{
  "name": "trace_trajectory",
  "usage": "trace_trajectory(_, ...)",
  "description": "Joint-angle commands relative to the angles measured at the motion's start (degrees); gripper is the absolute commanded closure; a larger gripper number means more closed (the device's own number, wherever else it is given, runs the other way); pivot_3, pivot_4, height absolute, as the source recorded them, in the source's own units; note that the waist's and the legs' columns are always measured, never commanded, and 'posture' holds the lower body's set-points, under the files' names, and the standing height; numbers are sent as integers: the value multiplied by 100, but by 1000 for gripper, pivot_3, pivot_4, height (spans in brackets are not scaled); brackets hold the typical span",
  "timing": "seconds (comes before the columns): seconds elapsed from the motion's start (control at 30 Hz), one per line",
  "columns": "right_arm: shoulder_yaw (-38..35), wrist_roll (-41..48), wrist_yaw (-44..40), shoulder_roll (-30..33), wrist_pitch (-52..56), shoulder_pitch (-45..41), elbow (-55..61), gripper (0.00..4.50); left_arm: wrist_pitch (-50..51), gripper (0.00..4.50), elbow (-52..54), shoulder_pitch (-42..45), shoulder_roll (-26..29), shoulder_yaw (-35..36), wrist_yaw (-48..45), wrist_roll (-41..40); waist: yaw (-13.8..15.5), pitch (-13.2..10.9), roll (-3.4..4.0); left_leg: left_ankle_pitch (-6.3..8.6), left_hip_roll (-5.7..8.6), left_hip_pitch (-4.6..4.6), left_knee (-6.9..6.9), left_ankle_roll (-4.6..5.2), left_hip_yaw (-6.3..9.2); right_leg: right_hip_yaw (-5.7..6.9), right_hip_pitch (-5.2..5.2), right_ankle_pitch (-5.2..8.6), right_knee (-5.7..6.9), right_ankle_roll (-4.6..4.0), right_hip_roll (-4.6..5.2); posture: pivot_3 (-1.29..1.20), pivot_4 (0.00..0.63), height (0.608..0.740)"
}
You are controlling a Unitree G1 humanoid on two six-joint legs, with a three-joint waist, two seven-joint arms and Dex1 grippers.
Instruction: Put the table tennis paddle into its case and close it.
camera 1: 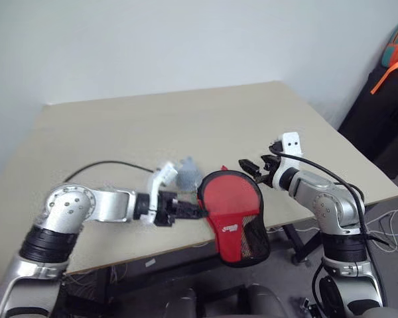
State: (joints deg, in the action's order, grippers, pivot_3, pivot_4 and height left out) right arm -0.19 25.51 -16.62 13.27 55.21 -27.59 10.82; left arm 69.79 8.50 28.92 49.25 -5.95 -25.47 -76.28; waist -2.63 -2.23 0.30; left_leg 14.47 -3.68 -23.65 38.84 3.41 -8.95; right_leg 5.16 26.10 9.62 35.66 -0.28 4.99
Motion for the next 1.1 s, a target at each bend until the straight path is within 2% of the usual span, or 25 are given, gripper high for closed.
trace_trajectory(0.03, 311, 0, -156, -55, -72, -8, 273, 5, -861, 1609, -721, 640, 5, -26, -848, 1330, 3, 0, -1, -3, 2, 0, -3, -5, -2, 2, 0, 1, 0, -2, 0, 0, 0, 724)
trace_trajectory(0.1, 503, -133, -102, -141, -118, -30, 150, 5, -1301, 1609, -1378, 1059, -110, -408, -959, 2322, 2, 0, -1, -7, -1, 0, -6, -11, -1, 3, 2, 2, 0, -3, -2, 0, 0, 724)
trace_trajectory(0.23, 775, -233, -105, -263, -137, -3, 113, 1324, -1915, 1565, -2849, 1926, -592, -560, -1234, 3479, -3, -1, -9, -8, 1, -5, -5, -9, 0, 2, 5, -2, 0, 3, -5, 0, 0, 724)
trace_trajectory(0.43, 945, -366, -95, -387, -58, 18, -48, 3539, -2217, 1565, -4027, 2465, -1126, -831, -2013, 4575, -5, -6, -22, -8, 0, -25, -4, -9, -7, 2, 24, -3, -1, 4, -6, 0, 0, 724)
trace_trajectory(0.63, 971, -527, 53, -477, -7, 16, -242, 3539, -1825, 1565, -4340, 2521, -1430, -559, -2633, 4702, -6, -9, -31, -9, -3, -26, 3, -7, 5, 2, 25, -3, 3, 4, -6, 0, 0, 724)
trace_trajectory(0.73, 963, -595, 81, -527, -32, 42, -253, 3587, -1794, 986, -4294, 2428, -1452, -597, -2725, 4868, -6, -9, -32, -9, -3, -31, 7, -5, 14, 3, 27, -3, 4, 5, -6, 0, 0, 724)
trace_trajectory(0.83, 961, -644, 103, -560, -28, 72, -257, 3587, -1680, 20, -4253, 2355, -1510, -560, -2839, 4918, -4, -8, -33, -9, -3, -30, 8, -4, 16, 3, 25, -3, 5, 5, -6, 0, 0, 724)
trace_trajectory(1.1, 1001, -726, 94, -553, 32, 108, -230, 3587, -1501, 20, -4521, 2348, -1785, -667, -2749, 5412, -4, -7, -35, -7, -2, -33, 19, 2, 21, 5, 21, -3, 7, 5, -6, 0, 0, 724)
